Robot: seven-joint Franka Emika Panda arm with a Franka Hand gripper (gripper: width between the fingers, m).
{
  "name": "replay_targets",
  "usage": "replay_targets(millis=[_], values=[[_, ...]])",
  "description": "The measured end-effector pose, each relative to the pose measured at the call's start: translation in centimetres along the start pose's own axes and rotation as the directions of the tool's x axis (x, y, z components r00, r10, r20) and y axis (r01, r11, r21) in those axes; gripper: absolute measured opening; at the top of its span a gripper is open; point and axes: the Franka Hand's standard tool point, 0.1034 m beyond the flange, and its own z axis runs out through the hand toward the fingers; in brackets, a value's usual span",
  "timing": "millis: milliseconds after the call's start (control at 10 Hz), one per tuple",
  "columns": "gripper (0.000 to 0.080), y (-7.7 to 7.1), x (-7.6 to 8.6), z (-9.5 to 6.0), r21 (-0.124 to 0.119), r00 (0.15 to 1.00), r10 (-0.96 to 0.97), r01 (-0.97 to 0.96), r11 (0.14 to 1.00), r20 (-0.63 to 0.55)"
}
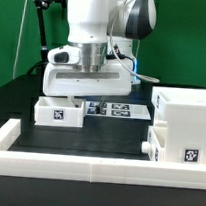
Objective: Assemble drawer
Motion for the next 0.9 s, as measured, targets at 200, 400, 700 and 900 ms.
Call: replay_targets(millis=[200,400,700,900], values=[[0.0145,0.0,0.0,0.0,0.0,1.0,0.0,0.0,1.0,0.0],[0.0045,0.01,0.04,-0.02,0.0,1.0,-0.002,0.002,1.0,-0.001],[0.0045,0.01,0.05,-0.02,0.0,1.0,-0.002,0.002,1.0,-0.001],[0.0045,0.01,0.05,-0.02,0.0,1.0,-0.002,0.002,1.0,-0.001]])
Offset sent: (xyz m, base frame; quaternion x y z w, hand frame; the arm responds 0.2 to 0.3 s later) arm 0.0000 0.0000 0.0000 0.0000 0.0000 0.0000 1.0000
